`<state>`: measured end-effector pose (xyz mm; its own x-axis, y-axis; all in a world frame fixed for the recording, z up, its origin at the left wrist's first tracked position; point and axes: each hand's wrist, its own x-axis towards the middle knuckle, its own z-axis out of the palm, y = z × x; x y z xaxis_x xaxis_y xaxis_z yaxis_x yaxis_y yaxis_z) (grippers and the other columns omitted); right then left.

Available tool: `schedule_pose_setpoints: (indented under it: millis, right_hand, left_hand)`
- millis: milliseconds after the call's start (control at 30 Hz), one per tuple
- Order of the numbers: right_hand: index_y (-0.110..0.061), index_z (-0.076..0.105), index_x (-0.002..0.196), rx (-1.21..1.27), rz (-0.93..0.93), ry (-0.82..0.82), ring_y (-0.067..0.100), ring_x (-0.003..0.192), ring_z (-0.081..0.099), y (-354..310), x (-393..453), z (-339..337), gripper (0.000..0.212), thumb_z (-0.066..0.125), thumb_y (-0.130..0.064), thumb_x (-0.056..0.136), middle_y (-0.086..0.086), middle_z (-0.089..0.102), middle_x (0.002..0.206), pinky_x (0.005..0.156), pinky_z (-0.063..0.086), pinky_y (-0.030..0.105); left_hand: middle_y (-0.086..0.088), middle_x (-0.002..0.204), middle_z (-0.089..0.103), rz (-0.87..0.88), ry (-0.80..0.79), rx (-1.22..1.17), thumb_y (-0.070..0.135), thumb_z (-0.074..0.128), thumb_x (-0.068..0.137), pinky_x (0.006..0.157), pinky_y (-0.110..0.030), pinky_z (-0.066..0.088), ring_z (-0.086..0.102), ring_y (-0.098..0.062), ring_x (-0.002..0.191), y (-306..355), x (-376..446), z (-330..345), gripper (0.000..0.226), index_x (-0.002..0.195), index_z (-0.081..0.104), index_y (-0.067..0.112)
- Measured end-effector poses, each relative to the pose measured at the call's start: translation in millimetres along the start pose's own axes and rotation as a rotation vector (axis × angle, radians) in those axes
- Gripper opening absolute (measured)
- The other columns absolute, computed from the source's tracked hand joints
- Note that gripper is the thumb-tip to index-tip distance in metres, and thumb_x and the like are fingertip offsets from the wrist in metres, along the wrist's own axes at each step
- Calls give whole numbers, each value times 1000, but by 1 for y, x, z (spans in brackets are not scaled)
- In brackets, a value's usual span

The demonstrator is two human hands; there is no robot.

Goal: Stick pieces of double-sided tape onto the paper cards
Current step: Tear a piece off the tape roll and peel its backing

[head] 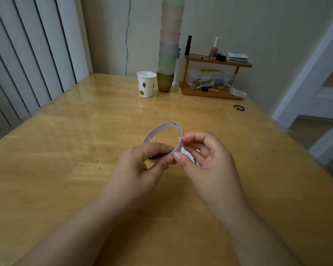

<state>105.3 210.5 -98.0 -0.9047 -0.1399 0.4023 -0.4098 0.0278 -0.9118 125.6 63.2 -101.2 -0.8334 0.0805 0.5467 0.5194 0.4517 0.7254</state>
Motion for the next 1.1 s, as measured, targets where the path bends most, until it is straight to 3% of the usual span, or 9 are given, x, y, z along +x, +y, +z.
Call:
schedule_pose_setpoints:
  millis: [200,300,433,533,600,767,867,1000,1100]
  right_hand:
    - [-19,61,81,-51,-47,-24,12,101,62,0,2,-3,30,70,8,76,-2,58,102,95,50,30]
    - [-19,60,74,-78,-47,-24,11,103,61,0,2,-3,26,73,4,76,-9,57,101,94,51,33]
    - [-35,54,81,26,28,-20,12,106,64,1,1,-1,34,73,-9,71,-10,63,104,93,52,38]
    - [-38,59,101,-62,-12,-24,6,105,61,0,0,-1,46,74,-2,77,-8,60,109,95,50,28]
    - [-30,64,105,-127,-58,-13,6,105,61,0,0,0,38,74,-4,79,-8,59,110,94,50,24]
    - [-25,68,84,-228,-147,70,12,98,64,-1,-2,2,18,75,-11,74,-13,63,94,86,52,27]
    - [-32,57,83,-184,-46,67,10,89,67,-4,-2,0,34,78,-6,74,-11,66,90,83,54,32]
    - [-45,57,99,-256,-69,36,8,85,63,-4,-1,-1,40,77,-18,77,-15,61,91,79,50,20]
    - [-29,70,101,-409,-154,33,6,90,59,-1,-2,1,23,69,-25,78,-15,60,96,77,43,10]
  left_hand:
    - [32,70,61,21,-14,56,23,60,84,93,-2,30,63,4,74,-1,0,0,13,88,72,21]
    - [29,70,63,10,-6,37,23,61,83,85,0,34,63,2,79,0,0,0,13,89,73,21]
    - [16,75,68,-57,-15,-51,20,63,85,67,-6,42,62,0,72,3,0,-1,10,88,72,21]
    - [19,72,68,-108,-14,-78,21,63,86,66,-8,43,61,0,71,4,-1,-1,8,86,71,24]
    - [20,71,67,-137,-15,-84,16,64,88,65,-8,43,61,2,69,5,-1,-2,11,86,71,24]
    - [13,68,67,-206,-1,-124,14,62,87,61,-9,40,56,3,63,8,-1,-1,14,78,70,23]
    - [13,65,64,-235,10,-130,16,60,88,56,-9,38,54,4,60,10,-1,-1,16,76,68,22]
    - [14,62,63,-248,18,-111,14,60,88,54,-8,38,53,5,57,11,0,-1,19,72,67,21]
    - [14,61,63,-256,21,-97,15,60,88,54,-8,38,54,4,58,11,0,0,20,71,66,24]
